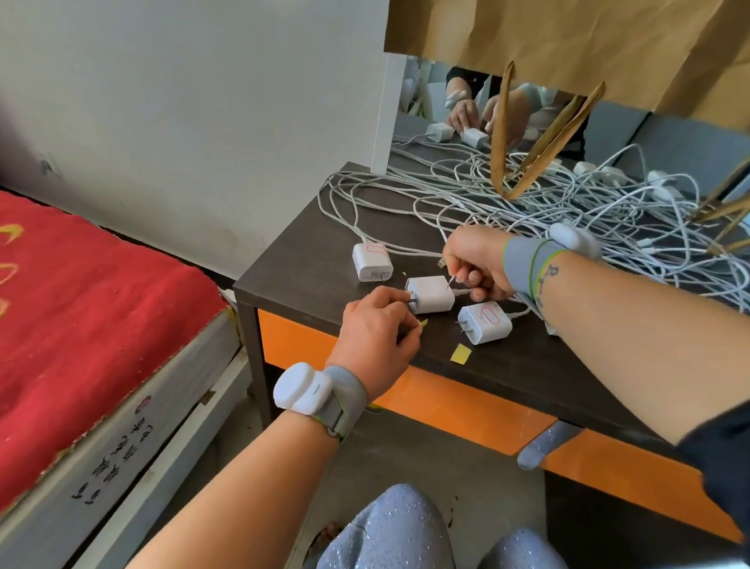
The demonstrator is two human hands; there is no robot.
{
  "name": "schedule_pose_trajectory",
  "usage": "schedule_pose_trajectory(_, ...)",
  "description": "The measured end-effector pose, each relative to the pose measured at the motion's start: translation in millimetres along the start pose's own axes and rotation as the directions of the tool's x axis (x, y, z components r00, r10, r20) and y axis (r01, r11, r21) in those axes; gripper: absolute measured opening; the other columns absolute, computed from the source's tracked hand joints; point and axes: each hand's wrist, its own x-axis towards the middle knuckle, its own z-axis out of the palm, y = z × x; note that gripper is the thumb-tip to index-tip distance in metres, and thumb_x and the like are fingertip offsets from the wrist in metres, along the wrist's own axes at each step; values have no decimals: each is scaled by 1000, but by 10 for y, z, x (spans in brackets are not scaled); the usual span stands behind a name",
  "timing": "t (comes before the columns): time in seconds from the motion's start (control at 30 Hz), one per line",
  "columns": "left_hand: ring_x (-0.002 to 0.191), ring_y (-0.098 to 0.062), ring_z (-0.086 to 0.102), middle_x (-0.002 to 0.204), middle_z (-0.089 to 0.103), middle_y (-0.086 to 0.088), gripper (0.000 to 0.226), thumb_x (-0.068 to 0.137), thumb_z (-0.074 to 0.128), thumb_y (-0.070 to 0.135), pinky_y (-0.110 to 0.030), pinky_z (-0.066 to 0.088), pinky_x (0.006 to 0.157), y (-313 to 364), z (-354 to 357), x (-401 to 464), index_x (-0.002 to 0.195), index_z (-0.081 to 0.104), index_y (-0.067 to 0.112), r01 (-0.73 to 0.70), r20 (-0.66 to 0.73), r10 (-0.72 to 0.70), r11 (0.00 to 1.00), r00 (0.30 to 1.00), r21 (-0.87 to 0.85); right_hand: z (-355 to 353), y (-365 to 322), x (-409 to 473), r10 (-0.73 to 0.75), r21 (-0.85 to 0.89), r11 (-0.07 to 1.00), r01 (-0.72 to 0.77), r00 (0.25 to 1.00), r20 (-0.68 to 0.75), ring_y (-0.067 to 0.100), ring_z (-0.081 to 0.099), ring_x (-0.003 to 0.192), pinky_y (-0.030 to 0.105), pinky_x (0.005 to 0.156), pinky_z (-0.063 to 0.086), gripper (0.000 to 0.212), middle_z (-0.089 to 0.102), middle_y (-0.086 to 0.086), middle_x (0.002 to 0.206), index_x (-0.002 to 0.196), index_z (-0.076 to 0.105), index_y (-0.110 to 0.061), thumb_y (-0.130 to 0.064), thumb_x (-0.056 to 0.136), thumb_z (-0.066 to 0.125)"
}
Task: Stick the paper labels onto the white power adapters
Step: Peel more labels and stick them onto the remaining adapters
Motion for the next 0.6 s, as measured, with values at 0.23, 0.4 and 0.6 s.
schedule_pose_trajectory(0.23, 108, -20, 56, 118, 58, -4, 8, 84, 63, 16, -44, 43, 98, 2, -1, 0, 83, 69, 10, -15, -3, 15, 1000, 1000, 10, 81, -11, 37, -12, 16, 1000, 12, 1000, 7, 12, 34, 23, 18, 41, 38, 5, 46, 1, 30, 59, 49, -7, -4, 61, 46)
schedule_pose_trajectory(0.4, 108, -21, 56, 118, 58, -4, 9, 84, 63, 17, -40, 39, 100, -8, 11, 2, 84, 69, 10, -14, -3, 14, 1000, 1000, 21, 161, -47, 57, -17, -19, 1000, 17, 1000, 24, 11, 35, 24, 18, 42, 37, 5, 48, 1, 29, 60, 49, -6, -5, 65, 48)
schedule_pose_trajectory(0.6, 108, -22, 55, 118, 57, -4, 10, 85, 62, 18, -38, 37, 101, -16, 21, 2, 86, 69, 11, -21, -4, 21, 999, 1000, 38, 184, -59, -5, -52, -41, 998, 53, 998, 30, 8, 36, 25, 18, 42, 34, 7, 52, -3, 32, 62, 52, -8, -7, 67, 48)
